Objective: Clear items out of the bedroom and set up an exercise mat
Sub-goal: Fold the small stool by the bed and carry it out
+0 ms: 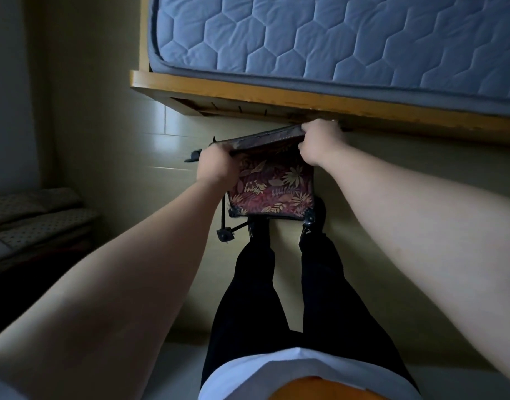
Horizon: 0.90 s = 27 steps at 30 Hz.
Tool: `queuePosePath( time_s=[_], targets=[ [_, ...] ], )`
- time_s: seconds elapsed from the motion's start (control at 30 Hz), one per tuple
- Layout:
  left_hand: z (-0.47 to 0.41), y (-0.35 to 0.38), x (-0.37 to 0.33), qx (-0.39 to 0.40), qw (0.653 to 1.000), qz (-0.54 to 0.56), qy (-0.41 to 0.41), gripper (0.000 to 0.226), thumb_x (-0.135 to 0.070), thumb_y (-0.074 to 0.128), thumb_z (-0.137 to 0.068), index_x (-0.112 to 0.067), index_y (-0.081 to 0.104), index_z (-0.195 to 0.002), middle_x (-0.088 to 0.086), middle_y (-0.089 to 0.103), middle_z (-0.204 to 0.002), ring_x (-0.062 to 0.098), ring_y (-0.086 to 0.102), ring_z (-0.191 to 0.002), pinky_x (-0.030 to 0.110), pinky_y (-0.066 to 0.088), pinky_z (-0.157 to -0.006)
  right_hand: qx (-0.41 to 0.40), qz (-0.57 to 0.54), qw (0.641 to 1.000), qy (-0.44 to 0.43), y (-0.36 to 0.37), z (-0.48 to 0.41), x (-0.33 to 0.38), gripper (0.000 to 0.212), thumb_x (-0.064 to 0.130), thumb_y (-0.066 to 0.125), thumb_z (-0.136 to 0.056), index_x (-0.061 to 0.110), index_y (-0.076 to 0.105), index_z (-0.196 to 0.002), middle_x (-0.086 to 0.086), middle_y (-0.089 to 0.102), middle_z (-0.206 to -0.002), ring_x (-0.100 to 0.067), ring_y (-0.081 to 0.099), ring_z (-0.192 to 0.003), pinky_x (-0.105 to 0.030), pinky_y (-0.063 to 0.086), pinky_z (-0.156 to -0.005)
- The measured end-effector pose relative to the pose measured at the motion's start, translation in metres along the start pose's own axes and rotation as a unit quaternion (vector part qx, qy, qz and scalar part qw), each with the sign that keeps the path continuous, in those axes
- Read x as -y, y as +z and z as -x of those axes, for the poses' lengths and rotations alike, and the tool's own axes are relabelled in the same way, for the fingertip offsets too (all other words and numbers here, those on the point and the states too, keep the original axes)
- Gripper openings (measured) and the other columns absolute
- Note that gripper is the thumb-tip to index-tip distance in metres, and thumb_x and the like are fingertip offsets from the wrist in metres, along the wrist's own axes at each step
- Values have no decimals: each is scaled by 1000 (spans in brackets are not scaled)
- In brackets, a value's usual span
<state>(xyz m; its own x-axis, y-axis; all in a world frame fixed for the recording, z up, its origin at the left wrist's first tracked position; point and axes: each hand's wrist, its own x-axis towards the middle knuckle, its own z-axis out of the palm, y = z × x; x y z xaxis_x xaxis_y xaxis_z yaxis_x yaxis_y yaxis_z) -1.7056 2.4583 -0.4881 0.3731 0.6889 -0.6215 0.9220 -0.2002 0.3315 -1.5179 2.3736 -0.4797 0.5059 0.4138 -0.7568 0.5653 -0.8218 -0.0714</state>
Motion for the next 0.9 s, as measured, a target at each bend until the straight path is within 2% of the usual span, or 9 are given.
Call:
queuePosePath(
  time_s=[0.07, 0.13, 0.27, 0.4, 0.5, 0.6, 0.73, 0.8, 0.9],
  targets=[
    [18, 2, 0, 0, 1000, -4, 13, 24, -21, 60, -94, -14, 72, -114, 12, 73, -97, 31, 66, -89, 24, 37, -65, -1, 24, 1000, 12, 9, 8, -9, 27, 14, 64, -91, 12, 68, -118, -15, 64, -117, -35, 64, -95, -33, 54, -78],
    [36, 1, -1, 9, 1000, -13, 13, 25, -20, 61, -93, -13, 71, -114, 13, 73, -99, 31, 66, -89, 24, 36, -65, 2, 31, 999, 22, 15, 22, -18, 18, 11, 66, -92, 9, 70, -110, -15, 64, -108, -34, 62, -82, -33, 52, -70],
    [69, -6, -8, 29, 999, -18, 23, 21, -18, 62, -92, -9, 72, -109, 15, 71, -97, 34, 65, -86, 27, 38, -65, 18, 12, 999, 42, 21, 56, -39, 20, 11, 68, -91, 9, 70, -111, -14, 65, -109, -34, 62, -85, -34, 49, -69],
    [94, -16, -21, 31, 998, -33, 35, 22, -25, 61, -94, -11, 75, -105, 13, 71, -92, 29, 57, -74, 27, 36, -65, 7, -28, 997, 67, 21, 91, -54, 24, 13, 67, -92, 12, 72, -115, -13, 67, -114, -35, 66, -95, -37, 55, -78],
    [110, -25, -38, 40, 996, -67, 41, 26, -31, 61, -95, -10, 74, -100, 10, 66, -84, 26, 50, -70, 29, 37, -64, -12, -43, 996, 72, 15, 121, -72, 23, 15, 65, -94, 8, 69, -116, -15, 66, -114, -36, 66, -97, -35, 49, -72],
    [122, -34, -56, 55, 992, -102, 56, 28, -34, 62, -95, -8, 71, -100, 8, 61, -84, 27, 54, -71, 32, 40, -62, -34, -61, 993, 90, 10, 150, -87, 22, 16, 63, -96, 5, 66, -115, -16, 66, -108, -35, 65, -92, -34, 47, -69],
    [148, -40, -87, 71, 976, -176, 104, 23, -23, 70, -87, -9, 71, -106, 10, 69, -91, 28, 64, -78, 35, 55, -64, -65, -95, 986, 119, 6, 195, -114, 18, 18, 64, -96, 4, 67, -107, -13, 59, -90, -32, 60, -77, -33, 49, -66],
    [161, -41, -102, 70, 980, -157, 104, 27, -30, 71, -85, -9, 71, -104, 9, 70, -89, 27, 66, -74, 34, 58, -64, -83, -105, 981, 137, 5, 213, -128, 17, 23, 67, -94, 7, 70, -101, -11, 61, -88, -31, 58, -74, -31, 48, -65],
    [185, -41, -131, 77, 969, -178, 154, 27, -36, 68, -88, -10, 70, -94, 8, 67, -82, 27, 66, -74, 33, 56, -63, -103, -129, 971, 176, 1, 245, -154, 12, 20, 70, -89, 14, 74, -99, -9, 67, -91, -30, 62, -75, -30, 47, -65]
  ],
)
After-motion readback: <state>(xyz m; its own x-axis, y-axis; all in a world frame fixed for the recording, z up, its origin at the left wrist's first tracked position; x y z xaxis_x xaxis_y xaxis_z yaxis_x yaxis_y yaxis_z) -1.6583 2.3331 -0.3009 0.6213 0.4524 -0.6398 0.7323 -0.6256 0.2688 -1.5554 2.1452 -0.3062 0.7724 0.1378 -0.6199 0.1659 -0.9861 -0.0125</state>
